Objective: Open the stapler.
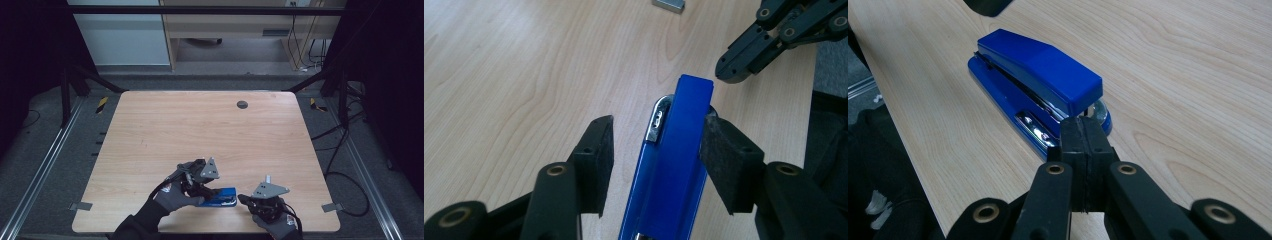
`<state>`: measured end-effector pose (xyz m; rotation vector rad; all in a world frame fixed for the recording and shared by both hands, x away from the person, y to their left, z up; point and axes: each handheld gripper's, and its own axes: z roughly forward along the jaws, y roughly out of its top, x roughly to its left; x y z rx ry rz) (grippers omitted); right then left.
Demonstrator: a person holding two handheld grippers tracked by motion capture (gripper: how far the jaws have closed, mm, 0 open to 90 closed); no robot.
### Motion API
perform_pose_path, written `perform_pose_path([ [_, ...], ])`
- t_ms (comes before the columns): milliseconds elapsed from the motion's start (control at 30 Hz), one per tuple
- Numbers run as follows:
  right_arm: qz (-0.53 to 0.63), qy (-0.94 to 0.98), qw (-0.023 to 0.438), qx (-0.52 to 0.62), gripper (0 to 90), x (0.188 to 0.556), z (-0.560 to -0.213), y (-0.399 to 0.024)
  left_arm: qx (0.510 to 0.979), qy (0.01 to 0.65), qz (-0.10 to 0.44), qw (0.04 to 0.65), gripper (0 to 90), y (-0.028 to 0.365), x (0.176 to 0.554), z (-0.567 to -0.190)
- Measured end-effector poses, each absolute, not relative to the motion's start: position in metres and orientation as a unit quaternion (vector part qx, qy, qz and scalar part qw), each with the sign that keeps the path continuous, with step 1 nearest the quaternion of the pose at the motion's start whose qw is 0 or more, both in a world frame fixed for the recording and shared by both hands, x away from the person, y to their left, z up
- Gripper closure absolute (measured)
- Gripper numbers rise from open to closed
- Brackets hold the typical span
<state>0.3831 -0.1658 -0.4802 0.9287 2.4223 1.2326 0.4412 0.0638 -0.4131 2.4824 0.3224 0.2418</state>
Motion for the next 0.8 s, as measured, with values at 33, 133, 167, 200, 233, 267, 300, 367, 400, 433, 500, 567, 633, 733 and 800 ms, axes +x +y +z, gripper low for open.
perform_pose_path([
  [33, 0.427, 0.835, 0.133, 0.319, 90.0, 0.383, -0.481, -0.165, 0.941, 0.117, 0.090, 0.305, 48.7, 0.061, 0.441, -0.413],
  [133, 0.423, 0.838, 0.132, 0.317, 90.0, 0.383, -0.483, -0.162, 0.948, 0.099, 0.082, 0.290, 49.9, 0.053, 0.442, -0.413],
  [167, 0.423, 0.839, 0.132, 0.315, 90.0, 0.383, -0.484, -0.161, 0.951, 0.094, 0.081, 0.284, 50.0, 0.051, 0.442, -0.414],
  [200, 0.422, 0.840, 0.134, 0.314, 90.0, 0.383, -0.484, -0.160, 0.953, 0.090, 0.081, 0.279, 50.3, 0.048, 0.442, -0.414],
  [233, 0.421, 0.841, 0.130, 0.315, 90.0, 0.383, -0.485, -0.159, 0.954, 0.085, 0.081, 0.275, 51.1, 0.045, 0.442, -0.415],
  [267, 0.422, 0.840, 0.130, 0.315, 90.0, 0.383, -0.485, -0.159, 0.956, 0.082, 0.081, 0.271, 51.1, 0.043, 0.443, -0.416],
  [300, 0.422, 0.840, 0.129, 0.314, 90.0, 0.383, -0.485, -0.159, 0.956, 0.081, 0.080, 0.271, 51.5, 0.040, 0.443, -0.418],
  [367, 0.423, 0.840, 0.128, 0.314, 90.0, 0.383, -0.486, -0.159, 0.960, 0.073, 0.079, 0.258, 51.8, 0.036, 0.444, -0.420],
  [400, 0.421, 0.842, 0.129, 0.312, 90.0, 0.384, -0.486, -0.159, 0.963, 0.068, 0.082, 0.250, 51.9, 0.034, 0.444, -0.421],
  [433, 0.420, 0.842, 0.126, 0.313, 90.0, 0.384, -0.487, -0.159, 0.965, 0.063, 0.081, 0.242, 51.9, 0.031, 0.444, -0.422],
  [500, 0.417, 0.845, 0.126, 0.311, 90.0, 0.384, -0.487, -0.157, 0.968, 0.057, 0.078, 0.233, 52.1, 0.028, 0.444, -0.424],
  [567, 0.420, 0.844, 0.127, 0.309, 90.0, 0.383, -0.487, -0.157, 0.970, 0.055, 0.074, 0.224, 52.5, 0.026, 0.446, -0.427],
  [633, 0.420, 0.844, 0.128, 0.309, 90.0, 0.384, -0.487, -0.156, 0.973, 0.051, 0.071, 0.215, 52.7, 0.024, 0.447, -0.430],
  [733, 0.415, 0.847, 0.127, 0.307, 90.0, 0.384, -0.489, -0.155, 0.976, 0.040, 0.067, 0.202, 53.3, 0.021, 0.449, -0.433],
  [800, 0.414, 0.847, 0.128, 0.307, 90.0, 0.384, -0.489, -0.154, 0.978, 0.036, 0.064, 0.197, 54.1, 0.019, 0.450, -0.436],
])
